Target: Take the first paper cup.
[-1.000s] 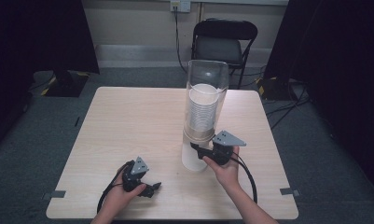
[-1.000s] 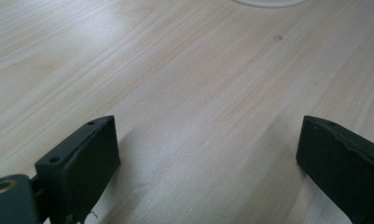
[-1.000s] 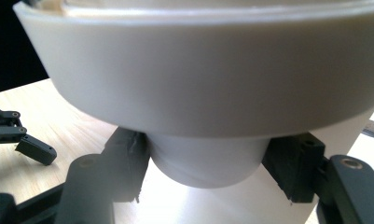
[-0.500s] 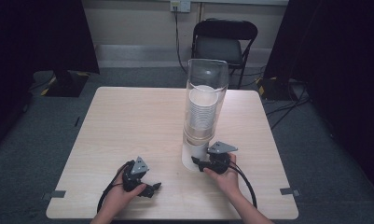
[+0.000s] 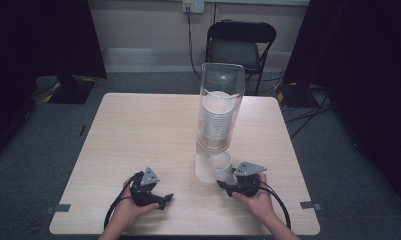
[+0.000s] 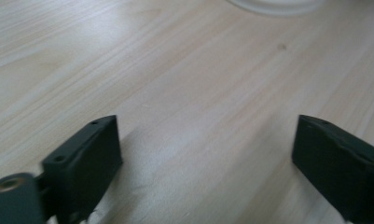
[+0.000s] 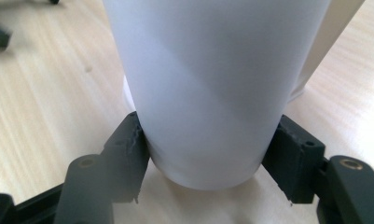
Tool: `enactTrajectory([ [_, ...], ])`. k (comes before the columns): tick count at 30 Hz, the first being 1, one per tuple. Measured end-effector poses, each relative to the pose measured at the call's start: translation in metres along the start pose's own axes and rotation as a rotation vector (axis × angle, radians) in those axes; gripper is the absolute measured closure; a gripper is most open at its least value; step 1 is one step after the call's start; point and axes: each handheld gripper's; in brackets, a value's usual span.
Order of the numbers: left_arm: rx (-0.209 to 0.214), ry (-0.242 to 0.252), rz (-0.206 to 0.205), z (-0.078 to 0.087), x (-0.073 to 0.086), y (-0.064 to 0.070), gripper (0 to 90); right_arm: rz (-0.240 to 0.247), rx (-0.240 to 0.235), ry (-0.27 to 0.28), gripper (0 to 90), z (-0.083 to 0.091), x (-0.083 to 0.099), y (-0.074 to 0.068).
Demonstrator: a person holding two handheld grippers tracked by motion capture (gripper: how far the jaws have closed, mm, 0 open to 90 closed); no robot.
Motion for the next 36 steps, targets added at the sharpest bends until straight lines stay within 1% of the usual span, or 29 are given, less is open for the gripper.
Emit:
enactTrajectory([
  [1, 0.014, 0.006, 0.026, 0.001, -0.003, 0.000, 17.8, 0.013, 0.000, -0.004, 35.9, 0.000, 0.001, -0.001],
  [2, 0.013, 0.005, 0.035, 0.001, -0.005, 0.001, 19.9, 0.019, -0.007, 0.004, 35.9, 0.000, 0.000, -0.002],
  [3, 0.011, 0.011, 0.042, 0.002, -0.008, 0.002, 16.2, 0.008, -0.015, 0.017, 35.9, 0.000, -0.001, -0.003],
  [4, 0.016, 0.027, 0.040, 0.004, -0.011, 0.004, 15.4, 0.006, -0.023, 0.031, 35.9, 0.001, -0.002, -0.004],
  [5, 0.036, 0.062, 0.058, 0.009, -0.018, 0.008, 18.1, 0.018, -0.034, 0.042, 35.9, 0.001, -0.005, -0.009],
  [6, 0.036, 0.062, 0.058, 0.009, -0.018, 0.008, 17.5, 0.018, -0.034, 0.042, 35.9, 0.001, -0.005, -0.009],
  [7, 0.054, 0.111, 0.072, 0.013, -0.025, 0.011, 17.5, 0.033, -0.049, 0.039, 35.8, -0.001, -0.006, -0.013],
  [8, 0.054, 0.111, 0.072, 0.013, -0.025, 0.011, 17.7, 0.033, -0.049, 0.039, 35.8, -0.001, -0.006, -0.013],
  [9, 0.077, 0.134, 0.079, 0.017, -0.031, 0.013, 20.1, 0.046, -0.063, 0.040, 35.8, -0.003, -0.006, -0.017],
  [10, 0.077, 0.134, 0.079, 0.017, -0.031, 0.013, 26.5, 0.046, -0.063, 0.040, 35.8, -0.003, -0.006, -0.017],
  [11, 0.094, 0.128, 0.071, 0.020, -0.035, 0.014, 26.5, 0.055, -0.073, 0.050, 35.7, -0.004, -0.007, -0.019],
  [12, 0.116, 0.137, 0.064, 0.021, -0.037, 0.015, 30.2, 0.062, -0.082, 0.056, 35.7, -0.004, -0.008, -0.021],
  [14, 0.127, 0.148, 0.054, 0.023, -0.043, 0.017, 29.5, 0.085, -0.091, 0.058, 35.7, -0.006, -0.011, -0.025],
  [16, 0.144, 0.154, 0.065, 0.023, -0.047, 0.019, 31.6, 0.113, -0.098, 0.051, 35.7, -0.008, -0.013, -0.029],
  [17, 0.155, 0.159, 0.074, 0.023, -0.050, 0.020, 33.5, 0.139, -0.112, 0.045, 35.7, -0.012, -0.014, -0.034],
  [18, 0.156, 0.160, 0.078, 0.022, -0.052, 0.021, 33.5, 0.139, -0.112, 0.045, 35.7, -0.012, -0.014, -0.034],
  [19, 0.156, 0.153, 0.081, 0.022, -0.054, 0.022, 34.6, 0.148, -0.113, 0.039, 35.6, -0.013, -0.015, -0.036],
  [20, 0.159, 0.158, 0.085, 0.021, -0.057, 0.022, 34.7, 0.162, -0.121, 0.037, 35.6, -0.014, -0.015, -0.037],
  [21, 0.151, 0.159, 0.088, 0.021, -0.059, 0.022, 34.9, 0.173, -0.126, 0.034, 35.6, -0.016, -0.015, -0.039],
  [22, 0.156, 0.165, 0.088, 0.021, -0.061, 0.022, 35.7, 0.188, -0.124, 0.028, 35.6, -0.017, -0.015, -0.040],
  [23, 0.170, 0.185, 0.096, 0.020, -0.062, 0.023, 35.9, 0.200, -0.128, 0.025, 35.6, -0.017, -0.016, -0.042],
  [24, 0.180, 0.202, 0.094, 0.019, -0.063, 0.023, 35.8, 0.207, -0.132, 0.027, 35.5, -0.018, -0.016, -0.043],
  [25, 0.187, 0.202, 0.102, 0.019, -0.064, 0.023, 37.1, 0.206, -0.139, 0.025, 35.4, -0.019, -0.016, -0.044],
  [26, 0.189, 0.186, 0.119, 0.019, -0.065, 0.023, 37.5, 0.206, -0.139, 0.025, 35.5, -0.019, -0.016, -0.044],
  [27, 0.182, 0.181, 0.166, 0.019, -0.066, 0.023, 38.9, 0.204, -0.142, 0.028, 35.5, -0.019, -0.016, -0.043],
  [28, 0.182, 0.181, 0.166, 0.019, -0.066, 0.023, 40.9, 0.201, -0.143, 0.030, 35.4, -0.019, -0.016, -0.043],
  [29, 0.189, 0.183, 0.184, 0.018, -0.067, 0.022, 43.2, 0.203, -0.140, 0.030, 35.4, -0.019, -0.017, -0.043],
  [32, 0.202, 0.192, 0.191, 0.019, -0.068, 0.021, 44.2, 0.213, -0.130, 0.024, 35.5, -0.018, -0.018, -0.044],
  [36, 0.221, 0.186, 0.207, 0.019, -0.069, 0.023, 43.9, 0.214, -0.134, 0.018, 35.6, -0.019, -0.017, -0.043],
])
Point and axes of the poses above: each handheld gripper's, and its own axes: z roughly backward along the jaws, x roughly out of its underside, y roughly to its right, and after that the axes turned 1 degree about z, right-handed
